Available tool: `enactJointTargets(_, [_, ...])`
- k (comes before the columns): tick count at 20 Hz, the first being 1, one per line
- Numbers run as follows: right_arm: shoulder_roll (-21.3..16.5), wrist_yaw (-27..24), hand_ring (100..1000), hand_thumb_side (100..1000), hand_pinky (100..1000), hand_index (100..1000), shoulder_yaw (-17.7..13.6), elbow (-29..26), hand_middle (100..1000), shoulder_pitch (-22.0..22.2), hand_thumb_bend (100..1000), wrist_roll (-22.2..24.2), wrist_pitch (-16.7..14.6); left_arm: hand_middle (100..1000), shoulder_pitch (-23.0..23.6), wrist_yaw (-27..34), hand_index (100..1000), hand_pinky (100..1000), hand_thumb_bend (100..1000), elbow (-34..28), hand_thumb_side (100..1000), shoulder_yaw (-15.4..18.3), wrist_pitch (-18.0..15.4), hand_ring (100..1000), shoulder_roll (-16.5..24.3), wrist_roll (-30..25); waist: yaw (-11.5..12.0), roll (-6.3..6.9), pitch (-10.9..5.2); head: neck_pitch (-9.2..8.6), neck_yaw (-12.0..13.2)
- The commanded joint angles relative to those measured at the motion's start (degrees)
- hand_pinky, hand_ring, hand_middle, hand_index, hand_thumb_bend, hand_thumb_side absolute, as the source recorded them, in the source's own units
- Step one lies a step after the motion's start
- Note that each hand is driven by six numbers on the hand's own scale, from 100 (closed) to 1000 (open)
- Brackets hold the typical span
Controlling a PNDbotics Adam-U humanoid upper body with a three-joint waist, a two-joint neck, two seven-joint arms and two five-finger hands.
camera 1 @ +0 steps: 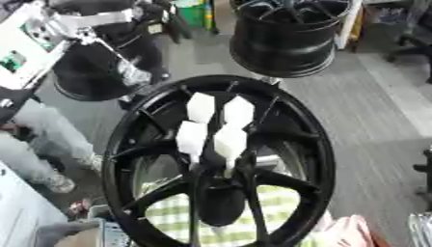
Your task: Pull the pin out of the wheel hub.
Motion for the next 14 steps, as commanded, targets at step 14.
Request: enactJointTargets(14, [-1.58,0.37,686,786,471,815,-0.1,-0.56,770,-0.37,100,0.19,-0.16,790,-0.5,-13.71,871,728,541,-1.63,561,-7.35,-20.01,701,-0.13,-20.02,0.09,-0.18,-0.59,-0.15,-0.22])
